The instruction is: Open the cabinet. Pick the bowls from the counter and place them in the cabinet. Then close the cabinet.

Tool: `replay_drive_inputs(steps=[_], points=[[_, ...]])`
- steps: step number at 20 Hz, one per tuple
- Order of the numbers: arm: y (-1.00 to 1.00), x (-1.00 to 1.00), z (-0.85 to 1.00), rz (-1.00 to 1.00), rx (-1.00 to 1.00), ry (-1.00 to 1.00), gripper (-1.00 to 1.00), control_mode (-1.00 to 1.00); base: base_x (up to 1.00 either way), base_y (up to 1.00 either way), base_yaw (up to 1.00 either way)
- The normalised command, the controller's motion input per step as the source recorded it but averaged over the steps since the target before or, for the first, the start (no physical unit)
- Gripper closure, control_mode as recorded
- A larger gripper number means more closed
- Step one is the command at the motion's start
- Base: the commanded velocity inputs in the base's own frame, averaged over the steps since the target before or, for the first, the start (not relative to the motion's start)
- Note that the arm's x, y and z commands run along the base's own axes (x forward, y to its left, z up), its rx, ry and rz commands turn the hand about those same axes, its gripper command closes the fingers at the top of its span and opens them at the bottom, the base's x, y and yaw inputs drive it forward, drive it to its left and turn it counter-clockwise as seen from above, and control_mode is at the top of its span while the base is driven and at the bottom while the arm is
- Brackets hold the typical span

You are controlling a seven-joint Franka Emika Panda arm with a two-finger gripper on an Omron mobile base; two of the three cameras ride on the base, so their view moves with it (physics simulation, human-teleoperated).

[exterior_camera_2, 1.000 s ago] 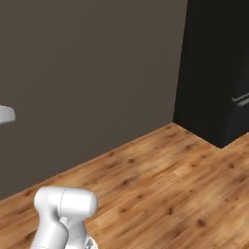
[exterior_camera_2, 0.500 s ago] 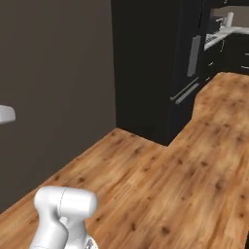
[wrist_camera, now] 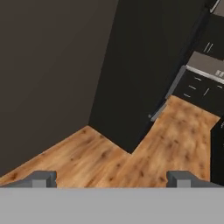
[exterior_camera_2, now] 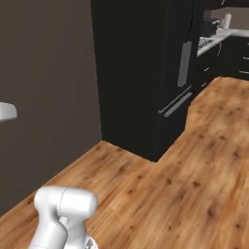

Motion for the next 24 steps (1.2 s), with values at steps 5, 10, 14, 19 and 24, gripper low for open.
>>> replay_drive_inputs(steps=[5,10,14,19,24], points=[[0.00,0.00,0.00,0.00,0.00,0.00,-1.00,1.00,1.00,-0.79,-0.20],[0.00,0.00,0.00,0.00,0.00,0.00,-1.00,1.00,0.88,-0.28,-0.67],[0.00,0.00,0.00,0.00,0.00,0.00,-1.00,1.00,0.54,-0.11,-0.81],[0.00,0.00,0.00,0.00,0.00,0.00,-1.00,1.00,0.46,-0.02,-0.84],[0.00,0.00,0.00,0.00,0.00,0.00,-1.00,1.00,0.07,0.00,-0.94]])
